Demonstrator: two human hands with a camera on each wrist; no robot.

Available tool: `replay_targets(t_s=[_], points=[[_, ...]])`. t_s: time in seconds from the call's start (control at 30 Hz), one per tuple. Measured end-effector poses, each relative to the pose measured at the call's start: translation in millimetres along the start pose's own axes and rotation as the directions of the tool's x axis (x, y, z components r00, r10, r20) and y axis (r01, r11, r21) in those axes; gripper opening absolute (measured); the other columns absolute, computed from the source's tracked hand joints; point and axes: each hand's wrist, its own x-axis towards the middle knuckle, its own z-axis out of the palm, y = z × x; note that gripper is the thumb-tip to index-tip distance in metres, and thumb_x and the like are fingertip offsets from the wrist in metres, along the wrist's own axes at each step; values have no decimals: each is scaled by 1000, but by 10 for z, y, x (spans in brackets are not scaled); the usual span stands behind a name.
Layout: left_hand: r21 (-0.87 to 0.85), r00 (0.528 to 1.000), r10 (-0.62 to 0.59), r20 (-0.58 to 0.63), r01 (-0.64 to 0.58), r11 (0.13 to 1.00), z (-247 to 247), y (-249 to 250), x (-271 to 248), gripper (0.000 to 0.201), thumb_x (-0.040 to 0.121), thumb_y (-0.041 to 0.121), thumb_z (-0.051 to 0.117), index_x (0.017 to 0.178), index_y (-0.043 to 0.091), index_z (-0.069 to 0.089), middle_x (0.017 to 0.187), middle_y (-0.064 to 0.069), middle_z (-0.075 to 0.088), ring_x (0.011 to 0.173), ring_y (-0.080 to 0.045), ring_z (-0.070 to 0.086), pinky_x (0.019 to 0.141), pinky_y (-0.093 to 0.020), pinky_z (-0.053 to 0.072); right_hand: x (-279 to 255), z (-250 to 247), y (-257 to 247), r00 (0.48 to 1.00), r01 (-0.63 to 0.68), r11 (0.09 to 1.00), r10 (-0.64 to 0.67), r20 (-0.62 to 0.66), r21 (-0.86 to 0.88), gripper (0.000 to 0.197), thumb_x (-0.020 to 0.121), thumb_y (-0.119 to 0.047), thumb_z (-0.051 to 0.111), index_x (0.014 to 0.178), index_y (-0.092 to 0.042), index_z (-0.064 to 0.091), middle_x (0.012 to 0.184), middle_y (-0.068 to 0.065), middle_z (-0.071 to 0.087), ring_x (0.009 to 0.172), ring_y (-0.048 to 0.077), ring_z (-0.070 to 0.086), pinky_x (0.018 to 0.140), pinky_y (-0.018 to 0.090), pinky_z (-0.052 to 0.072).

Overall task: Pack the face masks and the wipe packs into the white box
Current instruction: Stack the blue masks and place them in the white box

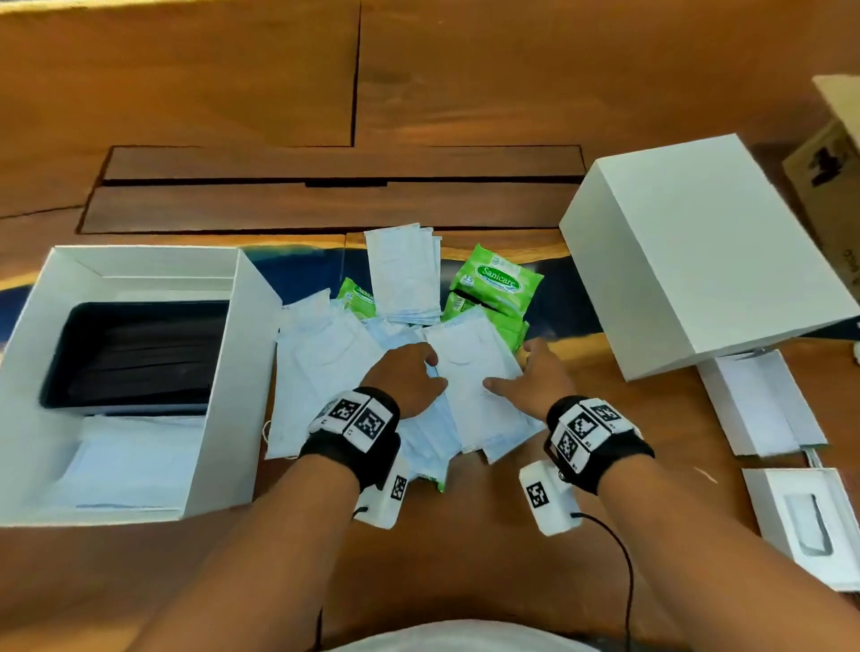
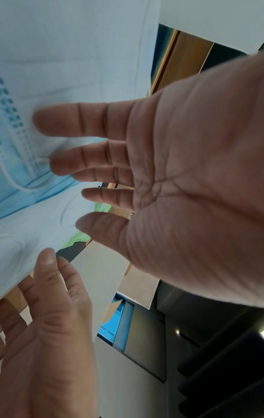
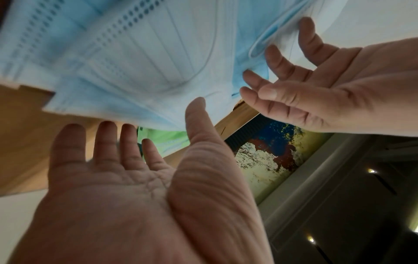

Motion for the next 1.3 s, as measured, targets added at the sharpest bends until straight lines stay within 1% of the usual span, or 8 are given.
replay_targets(t_s=[0.37, 0.57, 0.7, 0.83, 0.93, 1.03, 1.17, 1.3], points=[[-65, 999, -49, 11, 50, 997, 120, 87, 135, 39, 92, 33, 63, 126, 15, 58, 127, -6, 60, 117, -22, 56, 101, -38, 45, 175, 123, -15, 997, 77, 995, -79, 21, 63, 41, 77, -33, 78, 106, -12, 59, 103, 2, 62, 97, 21, 60, 75, 31, 45], [-277, 997, -67, -33, 55, 959, 77, 123, 76, 24, 90, 32, 66, 108, 17, 63, 109, -4, 65, 102, -25, 63, 89, -37, 52, 114, -34, -100, 988, 111, 930, -140, 58, 349, 28, 86, -13, 70, 114, -10, 65, 113, 4, 68, 102, 24, 64, 91, 40, 52], [-550, 980, -146, -137, 47, 834, -77, 115, -28, 29, 90, 49, 61, 86, 20, 61, 92, -3, 68, 92, -28, 67, 78, -44, 56, -50, -380, -232, 980, 142, 815, -195, 36, 562, 23, 90, -9, 66, 112, -15, 65, 116, 5, 69, 103, 23, 67, 94, 44, 53], [-822, 997, -68, 38, 70, 565, -154, 207, -167, 52, 90, 68, 42, 114, 27, 63, 113, -1, 71, 100, -21, 68, 86, -45, 58, -278, -536, -388, 960, 60, 586, -257, 115, 808, 27, 90, -4, 62, 115, -13, 64, 115, 8, 71, 102, 27, 69, 88, 44, 56], [-911, 998, 26, 57, 42, 410, -102, 242, -241, 68, 77, 80, 52, 129, 37, 58, 124, 7, 68, 113, -18, 65, 96, -49, 53, -447, -399, -505, 923, 103, 603, -355, 151, 791, 31, 92, -7, 60, 123, -12, 61, 115, 4, 72, 102, 21, 70, 85, 35, 58], [-864, 997, -8, -76, -62, 499, -83, 191, -319, 48, 87, 60, 60, 124, 29, 63, 117, 6, 71, 108, -15, 67, 98, -45, 52, -574, -253, -595, 874, 193, 687, -445, 195, 701, 29, 94, -11, 59, 120, -21, 60, 109, -10, 71, 98, 6, 70, 75, 17, 54], [-943, 989, -143, -37, 13, 333, -56, 62, -342, 35, 92, 36, 62, 121, 18, 65, 114, -7, 73, 104, -27, 69, 96, -51, 53, -596, -84, -654, 866, 141, 683, -436, 246, 717, 30, 94, -14, 61, 122, -21, 59, 114, 0, 72, 101, 15, 70, 81, 28, 57], [-937, 970, -237, -45, 41, 348, -67, 20, -293, 25, 96, 21, 59, 119, 14, 64, 113, -13, 71, 100, -31, 70, 92, -50, 55, -522, 119, -722, 890, 130, 742, -380, 252, 658, 34, 91, -11, 64, 124, -15, 57, 114, 4, 71, 98, 16, 70, 80, 30, 57]])
